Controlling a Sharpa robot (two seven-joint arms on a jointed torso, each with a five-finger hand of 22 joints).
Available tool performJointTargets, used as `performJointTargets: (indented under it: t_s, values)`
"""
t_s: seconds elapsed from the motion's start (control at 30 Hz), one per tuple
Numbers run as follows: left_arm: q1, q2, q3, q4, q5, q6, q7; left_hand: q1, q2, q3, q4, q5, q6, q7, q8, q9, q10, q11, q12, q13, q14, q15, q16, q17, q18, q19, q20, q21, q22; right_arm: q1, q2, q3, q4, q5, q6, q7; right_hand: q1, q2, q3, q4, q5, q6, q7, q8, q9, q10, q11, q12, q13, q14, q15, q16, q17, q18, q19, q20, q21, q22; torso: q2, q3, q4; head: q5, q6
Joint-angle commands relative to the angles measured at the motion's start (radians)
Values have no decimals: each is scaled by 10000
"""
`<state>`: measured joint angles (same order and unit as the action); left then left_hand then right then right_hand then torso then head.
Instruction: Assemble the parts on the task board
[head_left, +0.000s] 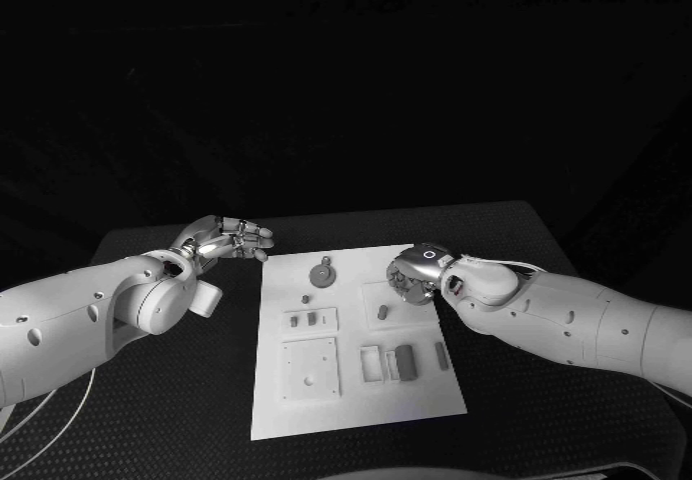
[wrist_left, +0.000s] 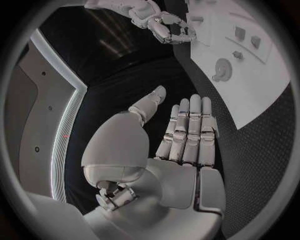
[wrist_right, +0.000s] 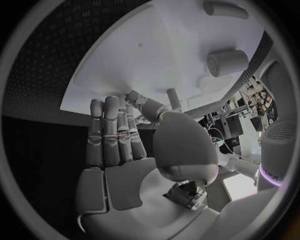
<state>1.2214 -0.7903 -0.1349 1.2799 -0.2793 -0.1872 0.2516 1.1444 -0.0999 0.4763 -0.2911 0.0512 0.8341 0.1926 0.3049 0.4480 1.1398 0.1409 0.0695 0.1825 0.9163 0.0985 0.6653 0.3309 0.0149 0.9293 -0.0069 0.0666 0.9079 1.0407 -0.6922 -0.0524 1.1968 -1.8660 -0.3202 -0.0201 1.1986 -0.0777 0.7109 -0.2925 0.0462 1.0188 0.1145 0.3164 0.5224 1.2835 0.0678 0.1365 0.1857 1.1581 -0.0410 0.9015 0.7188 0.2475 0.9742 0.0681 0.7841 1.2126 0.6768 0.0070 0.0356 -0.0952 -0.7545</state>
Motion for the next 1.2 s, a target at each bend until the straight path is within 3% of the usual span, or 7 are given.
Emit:
performJointTargets:
  t_s: [0.03, 0.27, 0.5, 0.87, 1.2]
  values:
    - [18, 4, 7, 25, 35, 106, 66, -81, 25, -65, 6, 36, -92, 10, -3, -16, -86, 9, 8, -13, 52, -5, -71, 16, 50, -36, 64, -5, -11, -48, -53, -33, -2, -171, 144, -208, -101, 1, 60, 1, 23, 99, 3, 60, 41, 72, 1, 35, -20, 80, 9, 41, 10, 143, 79, 6, 40, 15, 2, -1, -4, 7, -6]
    - [18, 7, 7, 10, 35, 109, 63, -77, 22, -67, 8, 36, -98, 12, -3, -16, -92, 11, 8, -16, 53, -4, -83, 30, 49, -37, 66, -4, -22, -44, -83, 6, 91, -104, -7, -211, -116, -12, 68, 3, 23, 116, -6, 74, 57, 98, -11, 39, -1, 110, -3, 48, 19, 143, 108, -10, 56, 23, 0, 5, 1, 15, 0]
    - [18, 9, 7, -9, 35, 127, 52, -76, 20, -69, 8, 36, -102, 14, -2, -16, -94, 12, 8, -17, 55, -4, -89, 39, 49, -37, 66, -4, -28, 14, -149, 137, 295, -33, -20, -216, -125, -15, 72, 4, 23, 123, -9, 81, 64, 110, -16, 40, 8, 123, -9, 50, 22, 143, 121, -17, 64, 26, -2, 3, -3, 14, 0]
    - [18, 21, 7, -30, 34, 141, 37, -69, 22, -69, 8, 37, -107, 15, -1, -17, -97, 13, 9, -19, 57, -4, -101, 55, 48, -37, 67, -3, -41, 139, -218, 239, 394, 97, 132, -239, -135, -19, 77, 5, 23, 128, -12, 87, 72, 119, -21, 40, 17, 134, -13, 50, 26, 143, 132, -24, 70, 29, 3, 5, 4, -3, 9]
    - [18, 14, 7, -34, 34, 164, 14, -67, 17, -73, 9, 36, -112, 18, 0, -17, -103, 16, 10, -23, 57, -2, -116, 72, 47, -38, 68, -3, -54, 333, -515, 330, 916, 293, 371, -298, -146, -20, 79, 7, 23, 130, -13, 89, 77, 122, -22, 38, 22, 139, -15, 50, 28, 143, 137, -27, 71, 30, 1, 3, -7, 27, -11]
